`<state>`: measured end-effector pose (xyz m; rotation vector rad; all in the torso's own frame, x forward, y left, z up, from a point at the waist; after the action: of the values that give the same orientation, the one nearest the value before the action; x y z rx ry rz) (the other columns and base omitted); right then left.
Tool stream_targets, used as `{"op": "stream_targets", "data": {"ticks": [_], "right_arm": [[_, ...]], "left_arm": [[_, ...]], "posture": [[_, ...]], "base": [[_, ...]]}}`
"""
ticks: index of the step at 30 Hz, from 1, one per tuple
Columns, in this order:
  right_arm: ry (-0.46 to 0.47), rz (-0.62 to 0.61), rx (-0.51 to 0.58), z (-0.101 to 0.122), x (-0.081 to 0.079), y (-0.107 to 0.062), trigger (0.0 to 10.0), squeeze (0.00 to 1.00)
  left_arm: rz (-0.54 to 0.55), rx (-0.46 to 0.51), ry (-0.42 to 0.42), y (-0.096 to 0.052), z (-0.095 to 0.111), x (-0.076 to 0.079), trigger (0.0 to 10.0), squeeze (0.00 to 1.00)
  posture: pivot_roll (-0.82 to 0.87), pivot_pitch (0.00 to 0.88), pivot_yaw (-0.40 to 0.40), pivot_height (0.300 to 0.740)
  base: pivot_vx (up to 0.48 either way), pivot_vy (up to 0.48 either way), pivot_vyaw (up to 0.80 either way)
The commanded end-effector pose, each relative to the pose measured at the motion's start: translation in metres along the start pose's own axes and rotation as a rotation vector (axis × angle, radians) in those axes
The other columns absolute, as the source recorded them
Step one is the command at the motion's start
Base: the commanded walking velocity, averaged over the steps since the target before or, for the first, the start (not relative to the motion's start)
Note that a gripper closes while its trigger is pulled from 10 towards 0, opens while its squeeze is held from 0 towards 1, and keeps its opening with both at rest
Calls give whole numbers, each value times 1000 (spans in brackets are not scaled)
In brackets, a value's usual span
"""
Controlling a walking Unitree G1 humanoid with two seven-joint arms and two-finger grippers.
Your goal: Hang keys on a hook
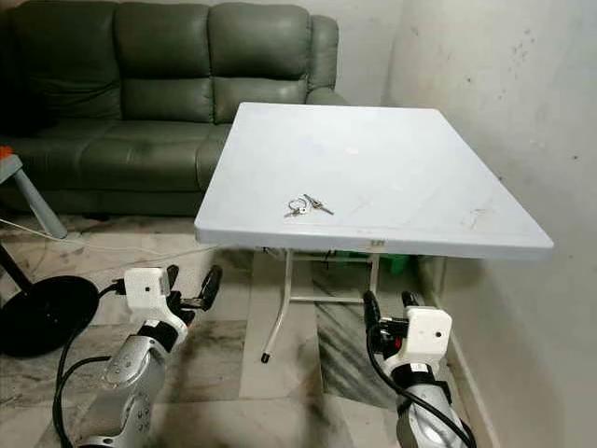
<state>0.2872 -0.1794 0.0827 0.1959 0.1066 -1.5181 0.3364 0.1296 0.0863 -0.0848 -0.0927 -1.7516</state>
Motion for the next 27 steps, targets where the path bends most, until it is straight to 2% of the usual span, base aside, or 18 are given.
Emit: {"op": "stream_targets", "data": {"ticks": [1, 18, 19, 27], "right_arm": [[-2, 2, 33, 8, 1, 2, 10000, 1000], [-32, 19, 22, 7, 0, 2, 10000, 1000], [-29, 26, 23, 7, -1, 2, 10000, 0], [-35, 38, 12, 5, -2, 2, 10000, 0]], "left_arm": [[6, -11, 21, 1, 0, -2, 10000, 0], [-32, -10, 61, 0, -1, 3, 10000, 0], [-34, -16, 55, 0, -1, 3, 10000, 0], [-37, -22, 39, 0, -2, 3, 10000, 0]], "posture": [[-31, 4, -26, 740], [-27, 0, -26, 740], [-27, 0, -26, 740], [-23, 0, -28, 740]], "base": [[0, 0, 0], [0, 0, 0], [0, 0, 0], [30, 0, 0]]}}
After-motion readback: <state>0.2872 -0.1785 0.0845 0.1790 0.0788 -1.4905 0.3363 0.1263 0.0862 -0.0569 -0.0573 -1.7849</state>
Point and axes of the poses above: a point about 5 cm out from each wrist's last joint towards the gripper, its own y axis pointing out of the wrist towards the gripper, its own z axis along the axis of the wrist's last joint, x = y × z, the point moved 4 cm from there along y, pointing out of the wrist towards the gripper, and after that the axes turned 6 degrees about y, right-handed, at the moved point
